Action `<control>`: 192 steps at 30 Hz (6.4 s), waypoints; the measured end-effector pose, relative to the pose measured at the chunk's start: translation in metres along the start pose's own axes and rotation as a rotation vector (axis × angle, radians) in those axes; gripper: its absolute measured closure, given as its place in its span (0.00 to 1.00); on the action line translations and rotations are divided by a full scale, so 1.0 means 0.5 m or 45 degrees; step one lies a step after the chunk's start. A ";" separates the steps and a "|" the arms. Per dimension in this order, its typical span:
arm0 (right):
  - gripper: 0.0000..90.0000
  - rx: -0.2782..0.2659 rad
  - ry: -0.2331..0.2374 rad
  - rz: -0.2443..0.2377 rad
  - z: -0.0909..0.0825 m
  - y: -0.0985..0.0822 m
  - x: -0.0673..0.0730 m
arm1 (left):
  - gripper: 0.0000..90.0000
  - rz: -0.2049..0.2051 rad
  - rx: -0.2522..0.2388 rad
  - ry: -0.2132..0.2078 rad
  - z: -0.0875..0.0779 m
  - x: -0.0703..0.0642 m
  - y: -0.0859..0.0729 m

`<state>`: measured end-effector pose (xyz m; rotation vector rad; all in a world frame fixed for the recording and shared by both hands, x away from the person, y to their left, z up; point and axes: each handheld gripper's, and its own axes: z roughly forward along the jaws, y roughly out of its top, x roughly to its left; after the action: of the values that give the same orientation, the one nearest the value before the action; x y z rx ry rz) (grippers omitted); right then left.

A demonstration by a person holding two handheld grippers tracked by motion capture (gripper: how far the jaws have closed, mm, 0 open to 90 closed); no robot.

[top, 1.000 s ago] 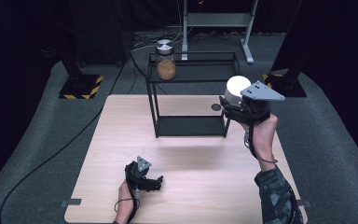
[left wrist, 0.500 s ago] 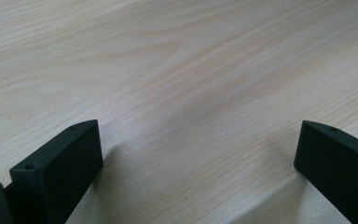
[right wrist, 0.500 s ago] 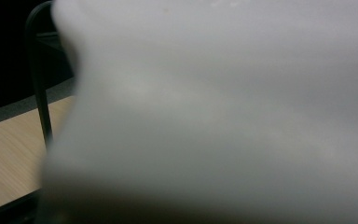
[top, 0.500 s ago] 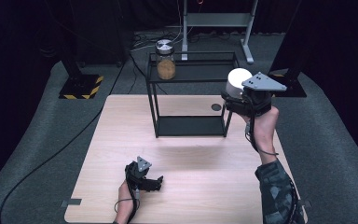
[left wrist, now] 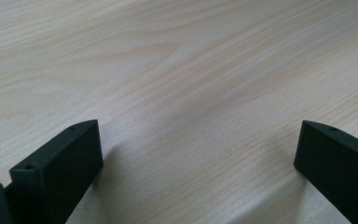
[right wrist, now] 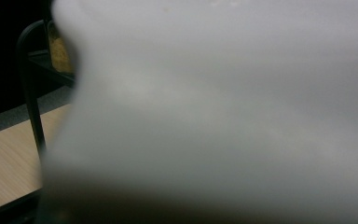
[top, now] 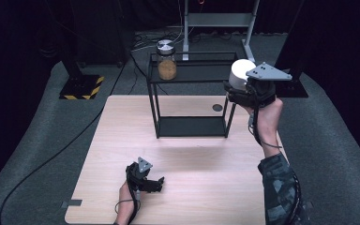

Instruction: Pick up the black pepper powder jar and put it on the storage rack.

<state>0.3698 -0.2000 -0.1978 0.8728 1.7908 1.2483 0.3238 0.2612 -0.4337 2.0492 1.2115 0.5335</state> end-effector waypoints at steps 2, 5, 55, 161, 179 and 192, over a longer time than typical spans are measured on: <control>0.33 0.000 0.003 -0.001 0.002 0.007 -0.002 | 0.01 0.000 0.003 -0.001 0.000 0.000 0.001; 0.33 -0.003 0.008 0.003 0.006 0.017 -0.004 | 0.00 0.000 0.001 -0.001 0.000 0.000 0.000; 0.33 0.166 0.074 0.160 0.151 0.153 -0.076 | 0.00 0.015 0.001 -0.018 0.000 0.003 0.000; 0.00 0.458 0.237 -0.028 -0.025 -0.265 0.060 | 0.00 0.019 -0.003 -0.005 -0.001 -0.003 -0.001; 0.00 0.521 0.273 0.205 -0.066 -0.505 0.064 | 0.00 0.008 0.001 -0.010 0.000 -0.001 0.000; 0.00 0.542 0.250 0.173 -0.064 -0.501 0.079 | 0.00 -0.017 0.000 0.020 0.000 -0.008 0.000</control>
<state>0.2969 -0.2511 -0.4376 1.1557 2.2354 1.0799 0.3218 0.2576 -0.4338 2.0392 1.2337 0.5435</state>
